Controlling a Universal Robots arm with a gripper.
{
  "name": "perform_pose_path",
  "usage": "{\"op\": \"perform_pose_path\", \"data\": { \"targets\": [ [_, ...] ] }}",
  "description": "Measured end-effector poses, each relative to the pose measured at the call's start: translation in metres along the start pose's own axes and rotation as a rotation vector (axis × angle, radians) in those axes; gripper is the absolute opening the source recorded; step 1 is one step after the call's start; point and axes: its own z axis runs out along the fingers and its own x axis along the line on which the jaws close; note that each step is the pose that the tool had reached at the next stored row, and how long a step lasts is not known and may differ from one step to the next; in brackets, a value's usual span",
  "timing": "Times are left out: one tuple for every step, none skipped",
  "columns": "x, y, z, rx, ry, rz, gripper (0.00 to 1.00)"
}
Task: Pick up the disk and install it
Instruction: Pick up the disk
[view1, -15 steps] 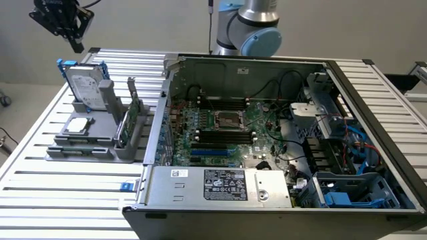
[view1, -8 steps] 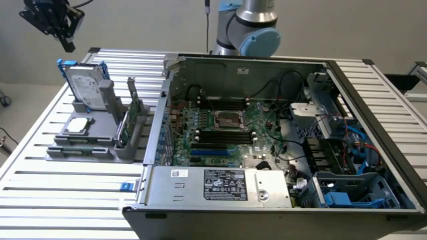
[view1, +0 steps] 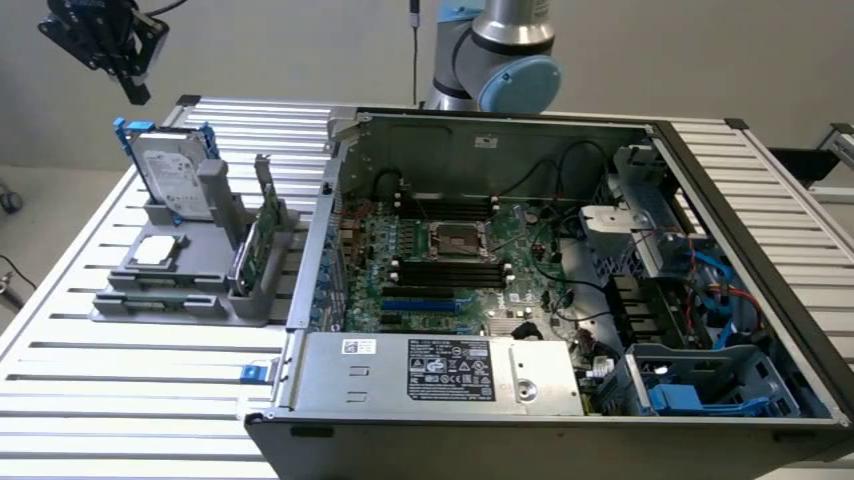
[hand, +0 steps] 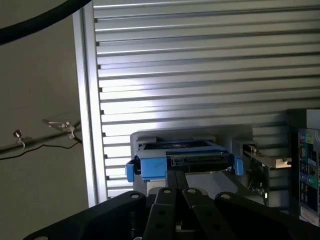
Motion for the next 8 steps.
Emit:
{"op": "perform_pose_path", "data": {
  "targets": [
    [0.0000,0.0000,0.0000,0.0000,0.0000,0.000,0.11],
    [0.0000,0.0000,0.0000,0.0000,0.0000,0.000,0.11],
    [0.0000,0.0000,0.0000,0.0000,0.0000,0.000,0.11],
    [0.0000,0.0000,0.0000,0.0000,0.0000,0.000,0.11],
    [0.0000,0.0000,0.0000,0.0000,0.0000,0.000,0.11],
    [0.0000,0.0000,0.0000,0.0001,0.0001,0.000,0.11],
    [0.0000,0.0000,0.0000,0.0002,0.0006,0.000,0.11],
    [0.0001,0.0000,0.0000,0.0001,0.0011,-0.004,0.11]
  ]
}}
